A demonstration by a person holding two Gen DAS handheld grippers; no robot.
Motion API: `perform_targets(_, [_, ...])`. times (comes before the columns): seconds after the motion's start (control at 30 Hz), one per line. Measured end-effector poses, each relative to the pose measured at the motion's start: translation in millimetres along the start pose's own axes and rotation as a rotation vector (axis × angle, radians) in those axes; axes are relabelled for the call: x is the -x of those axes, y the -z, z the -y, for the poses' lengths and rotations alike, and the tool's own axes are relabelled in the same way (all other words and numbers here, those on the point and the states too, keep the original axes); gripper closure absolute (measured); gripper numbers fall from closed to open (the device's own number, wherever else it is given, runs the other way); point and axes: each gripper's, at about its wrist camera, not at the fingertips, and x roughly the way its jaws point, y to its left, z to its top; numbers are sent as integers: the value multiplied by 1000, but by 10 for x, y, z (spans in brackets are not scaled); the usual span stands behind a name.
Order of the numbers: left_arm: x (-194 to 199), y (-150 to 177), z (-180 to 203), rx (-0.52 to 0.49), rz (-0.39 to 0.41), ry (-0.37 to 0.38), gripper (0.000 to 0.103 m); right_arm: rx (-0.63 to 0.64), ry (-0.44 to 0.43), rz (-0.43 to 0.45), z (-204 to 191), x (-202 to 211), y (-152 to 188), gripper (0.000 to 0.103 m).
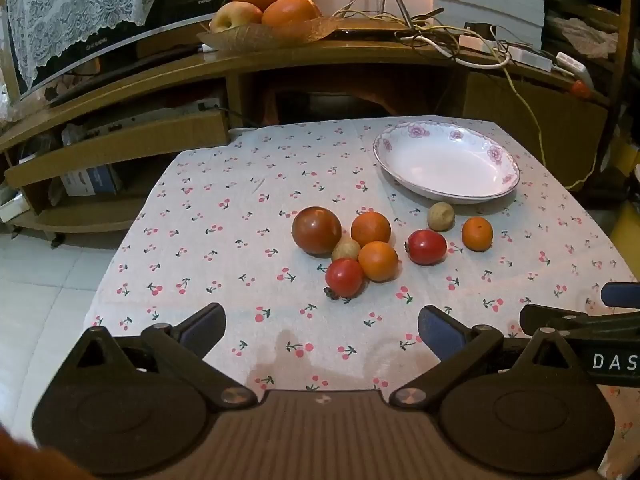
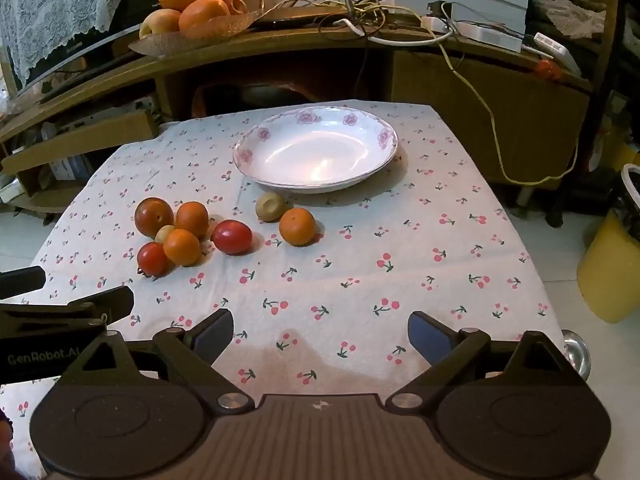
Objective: Organize fruits
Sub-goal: 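Move both grippers toward the cluster of fruits beside the white plate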
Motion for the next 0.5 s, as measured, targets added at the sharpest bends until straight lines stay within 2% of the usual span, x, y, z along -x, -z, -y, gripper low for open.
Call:
perform_targets(0.27, [-68, 16, -31, -26, 15, 0, 0, 19, -17, -28, -45, -91, -11, 11])
perform_targets(0.4, [-140, -11, -70, -23, 21, 32, 0, 38, -43, -36, -28, -151, -78, 13])
perform_targets(0.5, [-197, -27, -25, -86, 37, 4, 0, 44, -69, -32, 4, -199, -167, 16])
